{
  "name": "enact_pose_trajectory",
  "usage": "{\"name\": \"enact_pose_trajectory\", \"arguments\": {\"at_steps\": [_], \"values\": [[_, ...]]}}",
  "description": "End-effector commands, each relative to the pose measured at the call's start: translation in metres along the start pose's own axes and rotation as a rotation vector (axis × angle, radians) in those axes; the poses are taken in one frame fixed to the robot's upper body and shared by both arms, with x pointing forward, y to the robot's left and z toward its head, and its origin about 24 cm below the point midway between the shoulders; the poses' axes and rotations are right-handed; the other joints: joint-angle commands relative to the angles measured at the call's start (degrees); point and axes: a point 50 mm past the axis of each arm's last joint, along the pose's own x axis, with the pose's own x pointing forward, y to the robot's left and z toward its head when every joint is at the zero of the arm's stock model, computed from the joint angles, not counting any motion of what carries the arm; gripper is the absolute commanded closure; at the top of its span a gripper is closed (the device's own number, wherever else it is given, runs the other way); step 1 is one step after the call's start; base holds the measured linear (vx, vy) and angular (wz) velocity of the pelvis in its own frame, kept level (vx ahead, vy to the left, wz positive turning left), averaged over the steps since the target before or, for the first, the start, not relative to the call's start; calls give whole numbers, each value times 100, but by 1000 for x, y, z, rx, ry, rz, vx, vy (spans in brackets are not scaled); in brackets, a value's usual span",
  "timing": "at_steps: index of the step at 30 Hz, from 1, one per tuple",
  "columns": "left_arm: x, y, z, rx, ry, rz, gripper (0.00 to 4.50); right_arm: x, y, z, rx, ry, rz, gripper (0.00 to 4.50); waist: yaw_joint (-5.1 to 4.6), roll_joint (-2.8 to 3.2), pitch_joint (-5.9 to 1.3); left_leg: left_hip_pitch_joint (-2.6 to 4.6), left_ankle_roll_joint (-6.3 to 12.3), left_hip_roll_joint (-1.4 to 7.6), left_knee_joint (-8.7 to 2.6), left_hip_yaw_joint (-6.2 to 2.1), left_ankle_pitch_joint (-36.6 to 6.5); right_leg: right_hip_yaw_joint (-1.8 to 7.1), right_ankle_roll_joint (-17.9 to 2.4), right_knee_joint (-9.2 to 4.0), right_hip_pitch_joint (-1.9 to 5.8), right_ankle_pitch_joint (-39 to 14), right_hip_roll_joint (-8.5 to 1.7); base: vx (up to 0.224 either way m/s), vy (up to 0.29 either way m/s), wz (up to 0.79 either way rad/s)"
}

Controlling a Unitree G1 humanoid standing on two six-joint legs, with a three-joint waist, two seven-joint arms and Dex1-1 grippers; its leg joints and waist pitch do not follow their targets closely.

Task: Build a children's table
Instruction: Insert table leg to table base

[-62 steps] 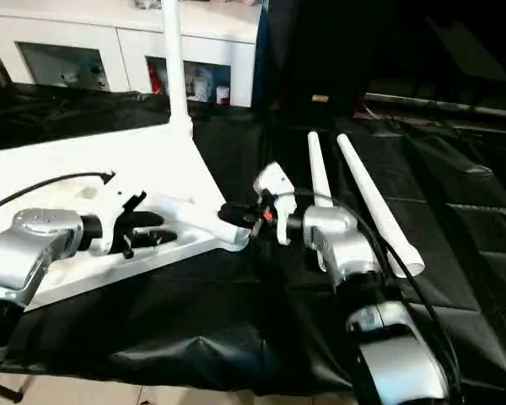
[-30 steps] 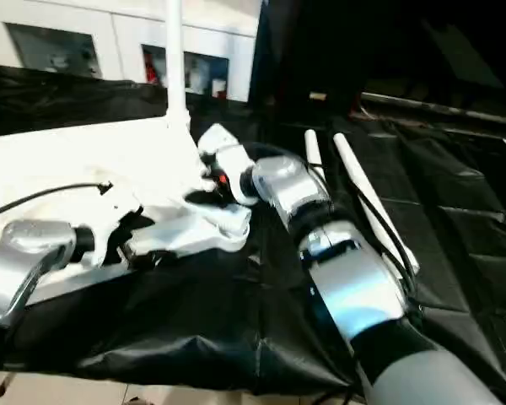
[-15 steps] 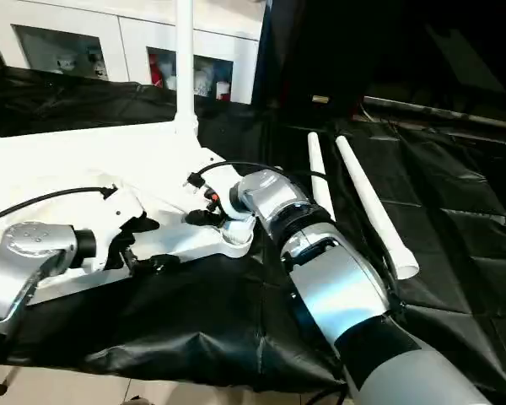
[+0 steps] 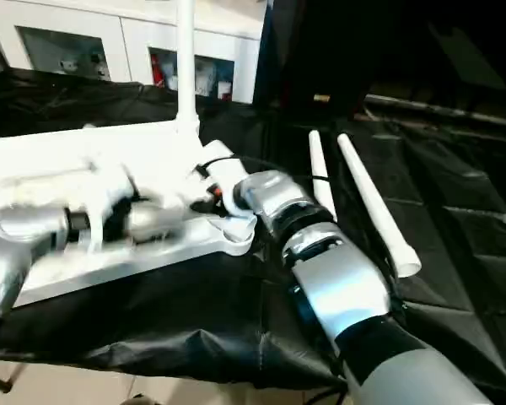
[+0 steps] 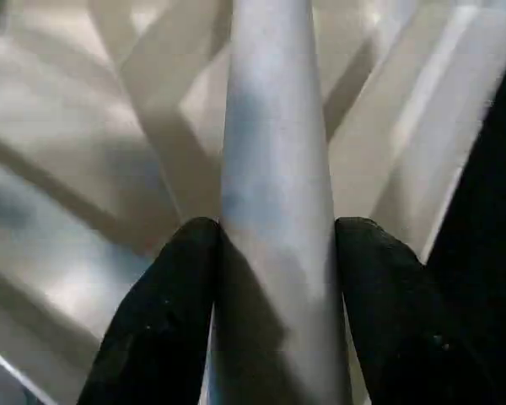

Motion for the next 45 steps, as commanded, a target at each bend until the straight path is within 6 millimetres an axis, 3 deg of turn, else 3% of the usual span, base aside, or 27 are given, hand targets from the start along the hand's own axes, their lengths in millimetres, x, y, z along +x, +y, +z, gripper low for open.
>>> {"name": "enact_pose_trajectory", "arguments": {"at_steps": [1, 2, 3, 4, 8, 9, 11, 15, 17, 19, 21, 22, 25, 26, 28, 32, 33, 39, 41, 45], "values": [[-2, 7, 1, -43, -19, 49, 0, -6, -5, 4, 96, -66, 20, 267, 15, 197, -472, 65, -272, 171, -379, -40, -747, 337, -1568, -275, 320, 737, -355, 0, 0, 0], [-4, 13, 0, -62, -24, 107, 0, -9, -8, 2, 157, -105, 43, 269, 16, 152, -474, 55, -208, 173, -371, -32, -651, 343, -1546, -275, 332, 775, -354, 0, 0, 0], [-4, 15, -1, -66, -25, 122, 0, -10, -9, 2, 171, -115, 47, 269, 24, 179, -472, 53, -179, 175, -368, -37, -584, 340, -1529, -270, 328, 772, -360, 0, 0, 0], [-4, 17, 0, -90, -39, 149, 0, -12, -11, 2, 198, -139, 47, 269, 25, 140, -474, 64, -160, 180, -370, -27, -573, 337, -1519, -285, 322, 735, -361, 0, 0, 0], [1, 20, 7, -226, -151, 220, 0, -26, -22, 11, 302, -315, 94, 269, 73, 142, -486, 90, -114, 201, -346, -17, -475, 348, -1602, -280, 320, 846, -388, 0, 0, 0], [5, 20, 10, -280, -194, 236, 0, -33, -24, 17, 319, -409, 158, 269, 75, 108, -489, 70, -52, 190, -344, -14, -409, 339, -1628, -269, 325, 904, -369, 0, 0, 0], [8, 21, 11, -315, -219, 245, 0, -39, -25, 21, 326, -471, 203, 269, 129, 98, -485, 65, 72, 196, -337, -11, -470, 335, -1611, -287, 333, 826, -379, 0, 0, 0], [30, 10, 28, -520, -367, 149, 0, -67, -26, 20, 348, -625, 462, 269, 205, 53, -476, 68, 227, 210, -312, 5, -380, 330, -1603, -296, 337, 834, -364, 0, 0, 0], [40, 0, 41, -606, -442, 61, 0, -77, -21, 16, 340, -645, 532, 270, 299, 29, -483, 53, 343, 204, -290, 4, -151, 323, -1623, -292, 347, 1065, -352, 0, 0, 0], [43, -5, 49, -655, -495, 15, 0, -82, -18, 14, 337, -652, 564, 270, 333, 35, -487, 64, 319, 195, -279, 2, -208, 326, -1639, -302, 346, 987, -358, 0, 0, 0], [47, -10, 69, -740, -608, -90, 0, -88, -10, 10, 310, -648, 594, 270, 364, 70, -482, 60, 138, 188, -294, -9, -452, 316, -1531, -362, 330, 522, -370, 0, 0, 0], [47, -13, 73, -743, -621, -118, 0, -88, -9, 8, 307, -647, 595, 270, 358, 40, -489, 51, 111, 188, -300, -15, -477, 310, -1514, -360, 346, 445, -378, 0, 0, 0], [49, -26, 83, -731, -639, -234, 0, -91, -4, 3, 304, -640, 603, 270, 332, 89, -463, 60, -33, 185, -339, -25, -730, 310, -1338, -426, 330, -46, -371, 0, 0, 0], [49, -28, 83, -717, -631, -242, 0, -91, -3, 3, 305, -641, 601, 270, 329, 144, -458, 73, -63, 181, -343, -34, -767, 316, -1286, -438, 312, -116, -377, 0, 0, 0], [50, -29, 83, -710, -624, -242, 0, -92, -3, 2, 306, -642, 599, 270, 305, 116, -462, 75, -87, 179, -354, -41, -755, 316, -1224, -450, 323, -129, -363, 0, 0, 0], [51, -26, 80, -723, -586, -199, 0, -94, -2, 1, 319, -646, 550, 270, 295, 126, -480, 73, -90, 174, -341, -50, -527, 313, -1247, -407, 327, 297, -348, 0, 0, 0], [51, -26, 78, -719, -574, -192, 18, -94, -1, 1, 318, -644, 546, 270, 297, 114, -480, 77, -88, 174, -343, -46, -514, 309, -1264, -405, 327, 348, -348, 0, 0, 0], [55, -30, 65, -622, -429, -109, 72, -93, 2, 1, 309, -626, 516, 270, 294, 105, -463, 83, -146, 186, -368, -45, -608, 311, -1126, -425, 326, 66, -364, 0, 0, 0], [57, -32, 64, -545, -382, -60, 81, -86, -1, 0, 274, -587, 417, 270, 293, 75, -462, 73, -175, 186, -367, -45, -562, 316, -1097, -425, 331, 59, -368, 0, 0, 0], [59, -31, 66, -550, -367, 8, 113, -80, -2, 2, 253, -571, 315, 270, 276, 87, -456, 76, -283, 186, -376, -46, -599, 326, -980, -424, 316, -54, -375, 0, 0, 0]]}}
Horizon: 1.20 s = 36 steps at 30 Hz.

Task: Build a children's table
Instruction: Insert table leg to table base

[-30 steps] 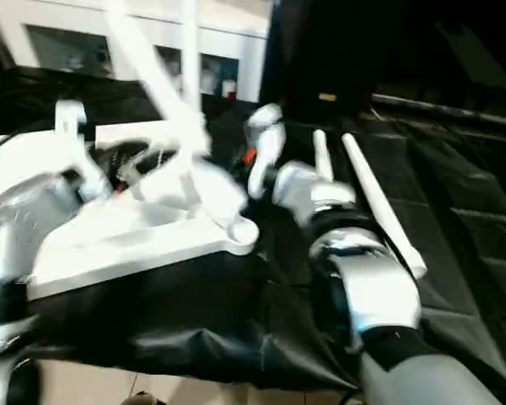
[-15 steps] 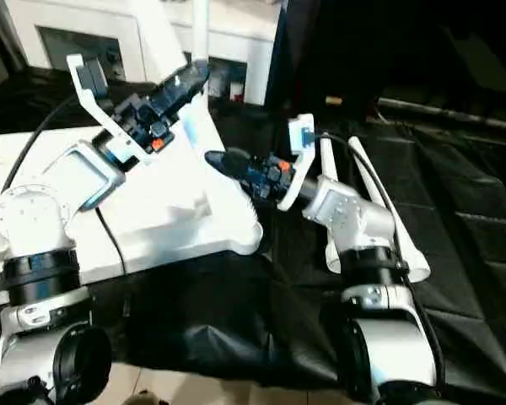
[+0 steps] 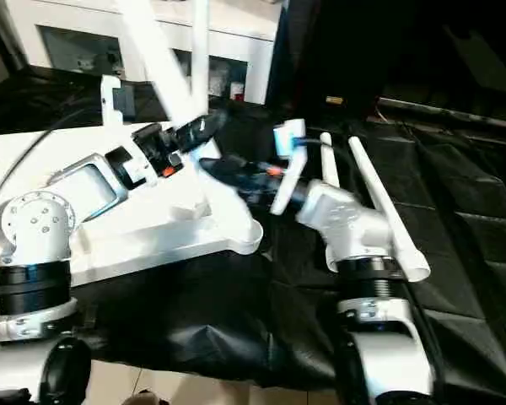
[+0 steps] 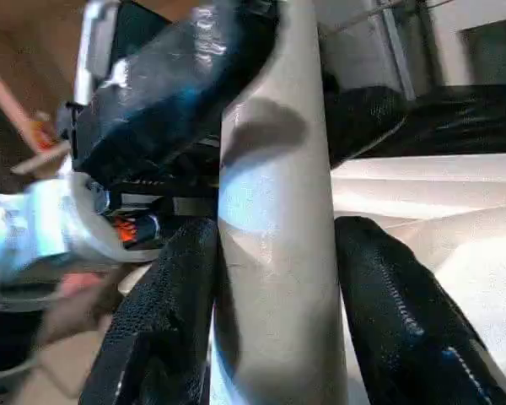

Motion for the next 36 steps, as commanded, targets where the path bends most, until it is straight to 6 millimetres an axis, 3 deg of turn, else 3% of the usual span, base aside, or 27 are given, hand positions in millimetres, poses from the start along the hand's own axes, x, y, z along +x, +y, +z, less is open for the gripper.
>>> {"name": "enact_pose_trajectory", "arguments": {"at_steps": [1, 4, 9, 15, 19, 23, 24, 25, 27, 30, 31, 36], "values": [[7, -14, 6, 18, -16, -24, 122, -2, -4, 6, -47, -5, -87, 270, -9, 82, -448, 86, -289, 161, -407, -40, -612, 331, -986, -417, 318, -23, -390, 0, 0, 0], [10, -9, 13, -16, -65, 59, 145, 7, 0, 5, -98, 6, -109, 270, 8, 53, -450, 84, -245, 153, -400, -34, -534, 332, -994, -412, 320, 99, -384, 0, 0, 0], [8, 5, 24, -117, -150, 155, 176, 19, 6, -1, -181, 32, -144, 270, 14, 55, -441, 71, -288, 134, -410, -46, -610, 333, -850, -437, 316, -77, -389, 0, 0, 0], [5, 8, 23, -119, -133, 159, 225, 27, 9, -4, -215, 37, -145, 270, 12, 60, -446, 70, -247, 137, -412, -49, -539, 330, -842, -415, 313, 55, -382, 0, 0, 0], [4, 8, 24, -75, -123, 149, 253, 30, 9, -4, -237, 36, -152, 270, 22, 23, -436, 79, -247, 147, -426, -46, -599, 332, -819, -422, 303, -36, -384, 0, 0, 0], [2, -2, 22, -22, -95, 13, 261, 32, 10, 0, -217, 10, -134, 270, 19, 42, -431, 76, -275, 140, -433, -43, -621, 336, -776, -427, 297, -131, -389, 0, 0, 0], [1, -4, 22, -5, -85, -30, 261, 32, 10, 2, -170, -4, -113, 214, 20, 39, -433, 78, -275, 142, -433, -44, -624, 336, -784, -427, 298, -134, -396, 0, 0, 0], [0, -7, 22, 20, -66, -73, 261, 30, 11, 4, -135, -10, -84, 200, 14, 47, -434, 88, -248, 136, -439, -50, -632, 333, -792, -424, 300, -151, -379, 0, 0, 0], [-4, -12, 22, 68, -36, -167, 261, 25, 11, 6, -113, 28, -19, 198, 23, 74, -440, 109, -239, 145, -430, -41, -616, 332, -850, -415, 280, -59, -377, 0, 0, 0], [-8, -20, 25, 94, -26, -288, 262, 15, 11, 7, -85, 85, 56, 160, 49, 58, -442, 94, -231, 142, -423, -34, -553, 331, -925, -396, 310, 121, -375, 0, 0, 0], [-13, -28, 27, 122, -11, -399, 262, 6, 10, 9, -68, 120, 103, 160, 51, 58, -441, 71, -242, 139, -422, -32, -530, 331, -946, -387, 317, 186, -379, 0, 0, 0], [-13, -35, 36, 108, -44, -495, 262, -2, 4, 4, 19, 178, 107, 138, 26, 46, -437, 69, -249, 131, -413, -22, -602, 334, -1034, -397, 323, 12, -393, 0, 0, 0]]}}
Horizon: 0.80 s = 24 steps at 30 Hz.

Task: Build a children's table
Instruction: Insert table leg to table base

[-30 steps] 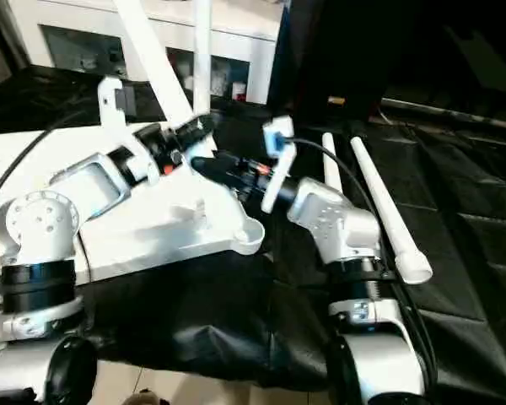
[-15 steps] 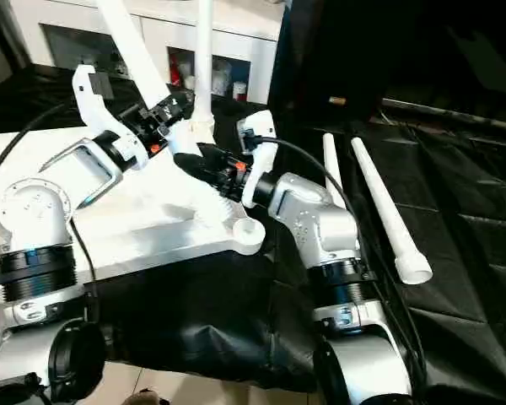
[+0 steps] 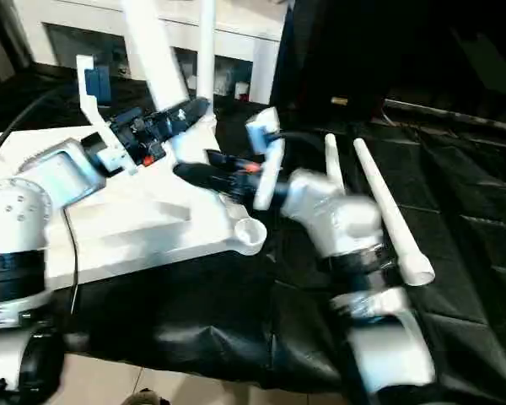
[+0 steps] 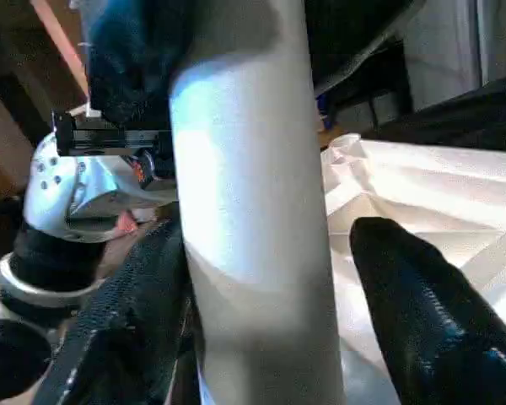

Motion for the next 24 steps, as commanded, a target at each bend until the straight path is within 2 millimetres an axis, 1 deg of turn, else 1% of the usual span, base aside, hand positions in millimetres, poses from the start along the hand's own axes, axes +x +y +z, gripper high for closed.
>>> {"name": "enact_pose_trajectory", "arguments": {"at_steps": [1, 2, 3, 4, 6, 7, 10, 12, 15, 16, 17, 18, 19, 20, 21, 22, 24], "values": [[11, -21, 14, 11, -54, -182, 262, -13, -7, -15, 59, 98, -52, 127, 16, 62, -439, 73, -239, 140, -395, -19, -601, 335, -1049, -392, 329, -10, -397, 0, 0, 0], [12, -21, 14, 9, -57, -190, 262, -14, -6, -17, 63, 114, -44, 127, 21, 55, -437, 70, -242, 144, -394, -22, -573, 335, -1036, -394, 335, -8, -396, 0, 0, 0], [12, -22, 15, 10, -58, -195, 262, -14, -6, -19, 60, 126, -41, 148, 21, 55, -437, 70, -242, 144, -394, -22, -573, 335, -1036, -394, 335, -8, -396, 0, 0, 0], [13, -22, 15, 14, -55, -207, 262, -13, -5, -23, 68, 148, -30, 159, 29, 46, -440, 62, -221, 137, -389, -21, -513, 335, -1024, -392, 336, 21, -396, 0, 0, 0], [13, -21, 14, 17, -48, -216, 262, -12, -6, -24, 99, 136, -39, 165, 24, 69, -448, 70, -219, 139, -388, -27, -518, 330, -1043, -382, 322, 21, -393, 0, 0, 0], [13, -21, 14, 19, -46, -219, 262, -12, -7, -24, 104, 133, -40, 165, 21, 71, -447, 72, -227, 139, -391, -26, -558, 330, -1046, -388, 321, -22, -394, 0, 0, 0], [13, -20, 14, 12, -48, -224, 262, -10, -7, -27, 96, 147, -44, 203, 24, 77, -457, 77, -261, 146, -386, -31, -537, 327, -1082, -371, 322, 80, -393, 0, 0, 0], [12, -19, 14, 9, -52, -219, 262, -9, -7, -28, 82, 152, -60, 211, 24, 73, -457, 77, -257, 145, -385, -28, -526, 326, -1095, -367, 322, 128, -390, 0, 0, 0], [12, -18, 15, 11, -58, -205, 262, -8, -8, -27, 64, 144, -82, 241, 27, 78, -454, 79, -261, 146, -385, -27, -538, 327, -1122, -366, 321, 146, -392, 0, 0, 0], [12, -16, 14, 25, -58, -171, 262, -7, -9, -27, 55, 136, -103, 244, 36, 83, -455, 79, -274, 149, -388, -31, -549, 329, -1114, -369, 321, 113, -401, 0, 0, 0], [13, -12, 13, 43, -51, -119, 206, -6, -10, -26, 42, 128, -124, 247, 34, 101, -454, 74, -284, 147, -389, -34, -572, 327, -1114, -366, 320, 98, -401, 0, 0, 0], [17, 3, 7, 38, -3, 97, 206, -2, -13, -24, 8, 113, -180, 247, 21, 94, -458, 75, -333, 164, -394, -38, -601, 331, -1089, -357, 321, 125, -398, 0, 0, 0], [17, 3, 7, 38, -2, 98, 192, -2, -13, -24, 8, 113, -181, 252, 30, 101, -456, 104, -369, 168, -396, -44, -625, 333, -1056, -369, 299, 104, -398, 0, 0, 0], [18, 8, 4, 36, 16, 185, 192, -1, -13, -24, -11, 109, -202, 252, 30, 89, -454, 109, -365, 157, -393, -35, -620, 333, -1045, -376, 300, 91, -390, 0, 0, 0], [19, 11, 1, 44, 22, 253, 187, 1, -14, -23, -35, 107, -222, 255, 46, 86, -455, 88, -396, 163, -398, -42, -629, 337, -999, -371, 322, 64, -399, 0, 0, 0], [20, 10, -2, 68, 30, 298, 176, 3, -13, -23, -48, 101, -228, 256, 56, 70, -459, 79, -404, 157, -398, -47, -611, 332, -942, -375, 335, 57, -405, 0, 0, 0], [21, 10, -5, 80, 41, 334, 156, 5, -13, -23, -56, 94, -238, 258, 58, 57, -467, 71, -378, 160, -389, -45, -524, 336, -909, -367, 345, 167, -408, 0, 0, 0]]}}
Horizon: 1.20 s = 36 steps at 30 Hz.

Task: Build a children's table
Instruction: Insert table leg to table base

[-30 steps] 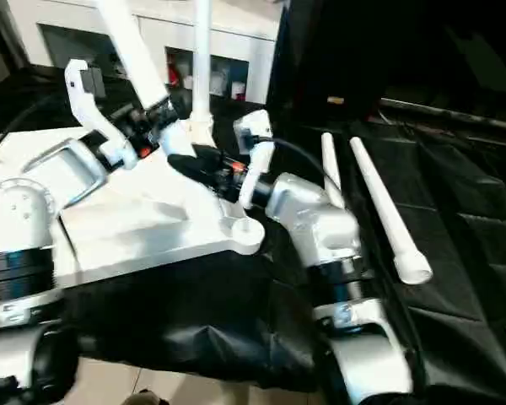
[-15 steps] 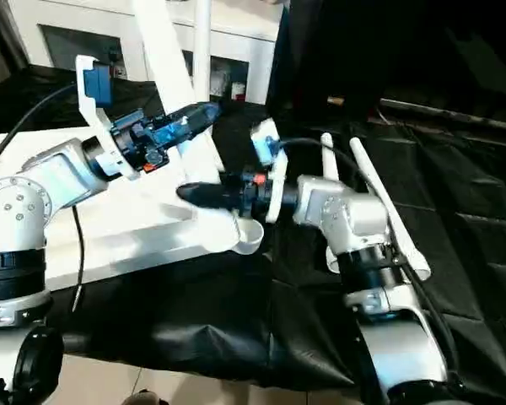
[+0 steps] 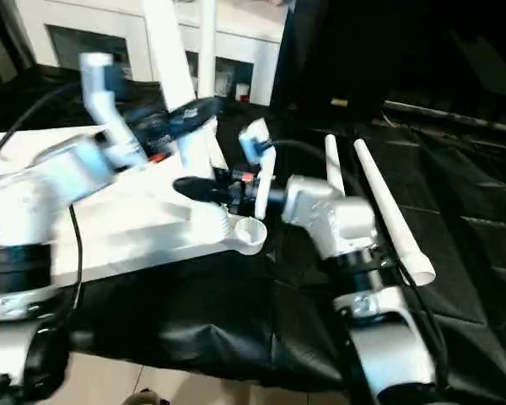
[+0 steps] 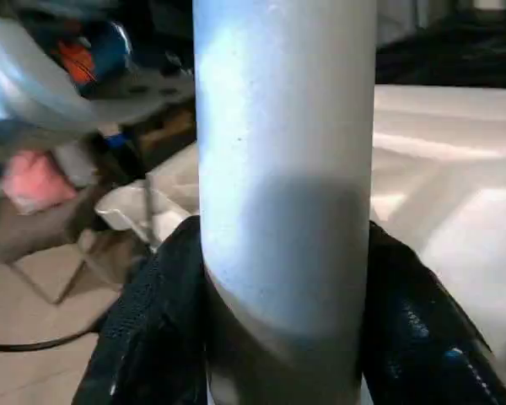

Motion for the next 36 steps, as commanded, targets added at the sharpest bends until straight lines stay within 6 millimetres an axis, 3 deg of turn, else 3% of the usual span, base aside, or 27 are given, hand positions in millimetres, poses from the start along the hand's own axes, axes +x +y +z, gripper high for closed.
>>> {"name": "enact_pose_trajectory", "arguments": {"at_steps": [1, 2, 3, 6, 8, 11, 13, 16, 23, 30, 36], "values": [[3, -7, 1, 32, 3, 24, 153, -1, -2, 1, -20, 3, -40, 258, 6, 43, -472, 62, -326, 142, -381, -36, -439, 332, -919, -364, 345, 247, -394, 0, 0, 0], [3, -8, 0, 22, 1, 22, 153, 0, -1, 1, -28, 2, -39, 259, 6, 47, -472, 58, -317, 141, -378, -34, -405, 331, -940, -358, 345, 288, -392, 0, 0, 0], [4, -9, -1, 21, -3, 25, 204, 2, 0, 2, -37, 0, -38, 259, 5, 31, -466, 59, -291, 137, -375, -29, -396, 328, -958, -365, 342, 285, -389, 0, 0, 0], [5, -5, 1, 29, -18, 72, 195, 5, 1, 2, -52, -1, -52, 259, -14, 66, -454, 58, -276, 136, -384, -35, -502, 329, -929, -381, 331, 141, -388, 0, 0, 0], [5, -3, 2, 35, -25, 101, 246, 7, 0, 3, -68, -3, -69, 259, -21, 62, -455, 68, -292, 142, -384, -35, -523, 329, -932, -384, 327, 98, -384, 0, 0, 0], [5, -2, 6, 61, -44, 104, 229, 8, 0, 4, -100, 0, -87, 259, -18, 85, -457, 85, -333, 145, -389, -38, -603, 327, -908, -394, 314, 44, -390, 0, 0, 0], [4, -4, 5, 120, -25, 82, 254, 7, 1, 3, -90, 6, -61, 259, -8, 83, -455, 84, -307, 141, -398, -47, -591, 324, -870, -402, 317, 54, -378, 0, 0, 0], [3, -8, 4, 167, -1, 29, 264, 4, 3, 2, -51, 20, -9, 190, -8, 94, -462, 83, -307, 143, -389, -39, -547, 328, -915, -372, 319, 212, -371, 0, 0, 0], [-1, -26, 6, 210, 53, -198, 266, -11, 5, 2, -69, 127, 102, 141, -4, 107, -460, 74, -317, 137, -377, -34, -596, 326, -1015, -367, 334, 226, -379, 0, 0, 0], [-2, -34, 6, 197, 49, -287, 266, -16, 4, 4, -82, 174, 141, 137, -13, 80, -458, 67, -268, 137, -369, -32, -606, 323, -1122, -365, 340, 171, -383, 0, 0, 0], [-3, -38, 2, 197, 65, -323, 267, -14, 4, 7, -81, 169, 162, 137, -22, 92, -461, 73, -244, 140, -362, -29, -551, 323, -1175, -356, 331, 251, -372, 0, 0, 0]]}}
